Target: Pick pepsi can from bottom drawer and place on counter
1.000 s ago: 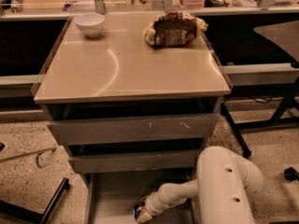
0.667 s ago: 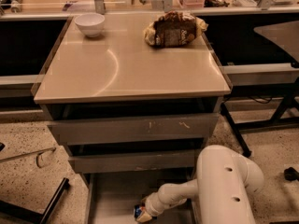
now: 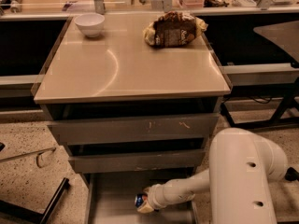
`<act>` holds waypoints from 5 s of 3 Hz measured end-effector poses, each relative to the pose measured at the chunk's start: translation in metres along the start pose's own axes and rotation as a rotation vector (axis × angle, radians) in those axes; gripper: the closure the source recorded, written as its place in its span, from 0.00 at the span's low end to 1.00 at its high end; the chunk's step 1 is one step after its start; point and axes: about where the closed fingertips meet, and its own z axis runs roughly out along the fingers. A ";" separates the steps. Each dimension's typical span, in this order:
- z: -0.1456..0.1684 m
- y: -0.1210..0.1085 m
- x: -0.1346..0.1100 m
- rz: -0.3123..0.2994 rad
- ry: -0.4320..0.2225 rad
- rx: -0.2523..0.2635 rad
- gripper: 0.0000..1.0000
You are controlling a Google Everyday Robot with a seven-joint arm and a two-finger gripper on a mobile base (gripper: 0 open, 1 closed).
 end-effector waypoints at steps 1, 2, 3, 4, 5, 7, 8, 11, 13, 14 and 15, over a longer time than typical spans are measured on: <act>-0.027 -0.007 -0.025 -0.055 -0.023 0.056 1.00; -0.027 -0.006 -0.024 -0.054 -0.023 0.054 1.00; -0.032 -0.002 -0.031 -0.052 -0.066 0.032 1.00; -0.077 -0.003 -0.073 -0.090 -0.185 0.058 1.00; -0.155 0.015 -0.132 -0.151 -0.269 0.137 1.00; -0.220 0.079 -0.158 -0.154 -0.237 0.168 1.00; -0.220 0.079 -0.158 -0.155 -0.237 0.168 1.00; -0.332 0.067 -0.317 -0.363 -0.193 0.253 1.00; -0.352 0.066 -0.347 -0.420 -0.186 0.275 1.00; -0.378 0.057 -0.371 -0.468 -0.157 0.309 1.00; -0.436 0.027 -0.426 -0.570 -0.073 0.371 1.00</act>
Offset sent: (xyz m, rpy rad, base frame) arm 0.0068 0.0031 0.0361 0.0049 -0.0791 0.0117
